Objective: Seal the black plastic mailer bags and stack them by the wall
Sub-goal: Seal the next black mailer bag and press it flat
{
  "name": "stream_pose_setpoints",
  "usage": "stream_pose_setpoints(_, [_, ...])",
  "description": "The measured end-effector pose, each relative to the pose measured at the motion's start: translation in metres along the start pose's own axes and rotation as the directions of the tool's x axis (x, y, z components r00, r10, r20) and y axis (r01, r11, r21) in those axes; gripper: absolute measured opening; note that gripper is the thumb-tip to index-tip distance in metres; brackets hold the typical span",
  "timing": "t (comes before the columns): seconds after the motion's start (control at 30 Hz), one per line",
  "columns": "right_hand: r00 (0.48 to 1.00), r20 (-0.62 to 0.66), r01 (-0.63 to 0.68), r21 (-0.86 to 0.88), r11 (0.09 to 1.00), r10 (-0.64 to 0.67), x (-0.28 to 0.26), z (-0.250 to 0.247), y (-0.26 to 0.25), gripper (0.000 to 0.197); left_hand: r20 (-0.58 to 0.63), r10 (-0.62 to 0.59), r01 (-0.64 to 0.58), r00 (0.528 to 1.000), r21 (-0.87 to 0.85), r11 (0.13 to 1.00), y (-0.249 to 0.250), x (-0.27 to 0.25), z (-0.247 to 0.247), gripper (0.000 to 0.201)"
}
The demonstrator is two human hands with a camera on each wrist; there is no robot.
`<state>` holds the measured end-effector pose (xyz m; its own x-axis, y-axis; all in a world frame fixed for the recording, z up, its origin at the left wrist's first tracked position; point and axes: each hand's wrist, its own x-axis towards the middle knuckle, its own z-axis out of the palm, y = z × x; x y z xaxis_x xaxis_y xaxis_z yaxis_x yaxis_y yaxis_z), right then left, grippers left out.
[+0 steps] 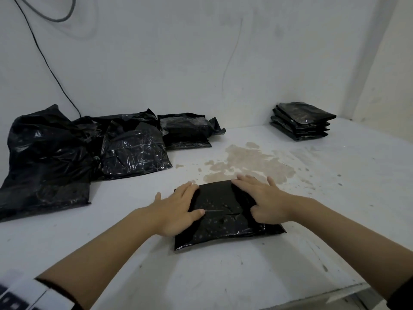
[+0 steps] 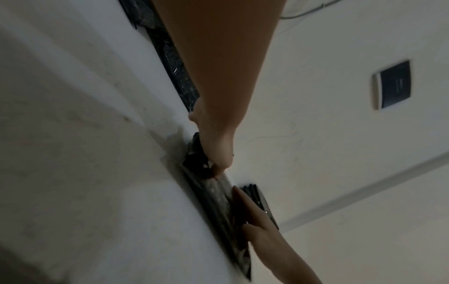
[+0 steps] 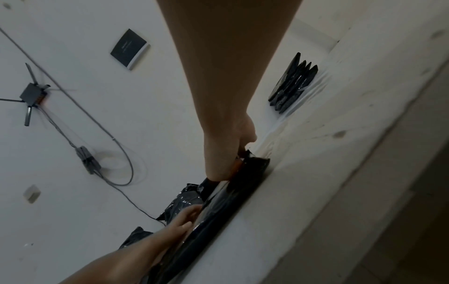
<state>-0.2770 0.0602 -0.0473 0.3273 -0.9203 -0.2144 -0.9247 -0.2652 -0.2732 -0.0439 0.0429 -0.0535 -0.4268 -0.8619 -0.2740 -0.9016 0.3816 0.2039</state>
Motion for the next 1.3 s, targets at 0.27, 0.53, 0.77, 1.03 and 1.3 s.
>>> stream_pose_setpoints(0.27, [0.986,0.15,-0.068,-0.047,0.997,0.075,-0.026,0.006,0.009,0.078,0.107,-0.042,0.038,0.993,0.035,0.999,0.018,-0.022,0.013,0.07])
stream_pose_setpoints(0.53, [0.98,0.166,-0.113,0.026,0.993,0.107,-0.064,0.0,0.013,0.083,0.161,-0.08,0.059,0.984,0.134,0.989,0.058,-0.046,0.01,0.078])
stream_pose_setpoints(0.77, [0.92,-0.224,-0.282,0.194,0.94,0.322,-0.058,0.028,-0.023,0.024,-0.021,-0.183,0.182,0.983,-0.048,0.982,0.086,-0.037,0.036,0.066])
stream_pose_setpoints(1.03, [0.922,-0.265,-0.269,0.084,0.96,0.281,-0.065,0.054,-0.015,0.065,-0.127,-0.231,0.219,0.965,-0.1,0.971,0.096,-0.035,0.055,0.074])
stream_pose_setpoints(1.3, [0.92,-0.238,-0.301,0.078,0.95,0.311,-0.066,0.049,-0.001,0.068,-0.095,-0.205,0.197,0.974,-0.086,0.976,0.096,-0.03,0.052,0.095])
